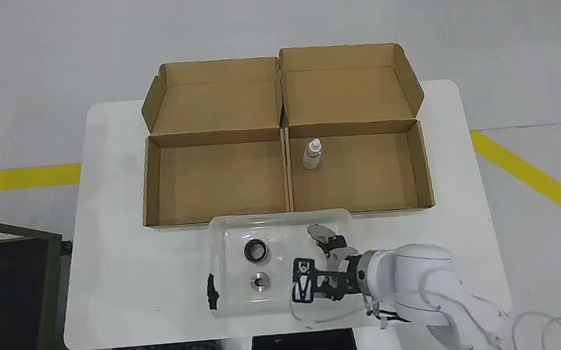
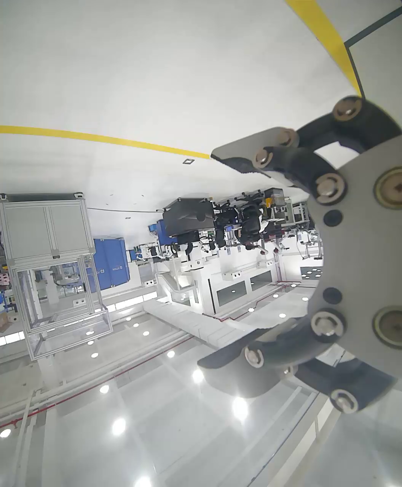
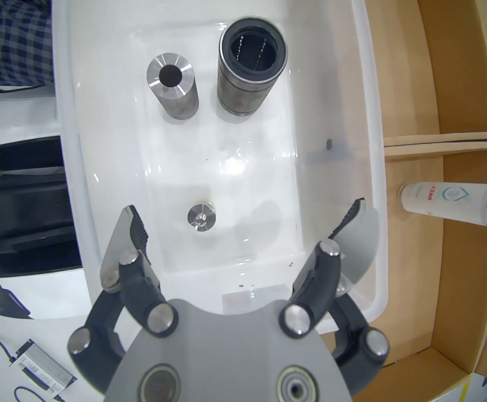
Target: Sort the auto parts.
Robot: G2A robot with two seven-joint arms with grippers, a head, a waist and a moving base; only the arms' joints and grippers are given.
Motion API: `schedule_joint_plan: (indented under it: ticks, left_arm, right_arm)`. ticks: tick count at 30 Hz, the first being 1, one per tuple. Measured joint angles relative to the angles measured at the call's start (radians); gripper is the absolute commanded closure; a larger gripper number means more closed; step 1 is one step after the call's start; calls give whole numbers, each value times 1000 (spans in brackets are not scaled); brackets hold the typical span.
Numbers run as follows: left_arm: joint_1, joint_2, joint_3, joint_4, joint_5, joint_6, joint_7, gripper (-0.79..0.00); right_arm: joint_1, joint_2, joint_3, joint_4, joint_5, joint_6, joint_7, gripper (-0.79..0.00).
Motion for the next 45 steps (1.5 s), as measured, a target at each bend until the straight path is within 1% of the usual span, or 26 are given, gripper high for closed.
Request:
schedule_joint_plan:
  ticks: [2,4,8,13,16,17,18,19,22,25,28,29,30,32,33,34,40,45]
  left_arm:
    - [0,0,0,0,0,0,0,-785]
    - [0,0,0,0,0,0,0,-785]
    - [0,0,0,0,0,0,0,-785]
    - [0,0,0,0,0,0,0,-785]
    - [0,0,0,0,0,0,0,-785]
    - [0,0,0,0,0,0,0,-785]
    - [0,0,0,0,0,0,0,-785]
    - [0,0,0,0,0,0,0,-785]
    - [0,0,0,0,0,0,0,-785]
    - [0,0,0,0,0,0,0,-785]
    - [0,0,0,0,0,0,0,-785]
    - [0,0,0,0,0,0,0,-785]
    - [0,0,0,0,0,0,0,-785]
    - [0,0,0,0,0,0,0,-785]
    - [0,0,0,0,0,0,0,-785]
    - [0,0,0,0,0,0,0,-785]
    - [0,0,0,0,0,0,0,-785]
    - [0,0,0,0,0,0,0,-785]
  right_arm:
    - [9,0,-8,10,0,2,10,-720]
    - [15,0,-16,19,1,1,19,-717]
    - [34,-1,-36,46,10,-3,37,-674]
    - [56,-3,-57,80,31,-2,64,-643]
    - [65,-3,-64,94,45,0,78,-591]
    - [68,-3,-67,99,48,-1,83,-533]
    - [71,-3,-69,102,51,-1,85,-499]
    - [73,-2,-70,106,53,-1,87,-480]
    - [82,-2,-76,117,60,1,93,-391]
    - [92,-2,-86,131,68,-2,99,-376]
    - [103,-3,-98,145,76,-4,105,-323]
    - [107,-3,-101,149,80,-4,107,-286]
    - [110,-3,-103,152,82,-3,109,-219]
    - [114,-3,-108,157,89,-5,112,-132]
    - [115,-2,-110,159,92,-7,113,-22]
    - [116,-2,-111,160,95,-8,114,0]
    - [111,4,-100,159,122,-7,88,0]
    - [97,13,-69,138,144,-18,23,0]
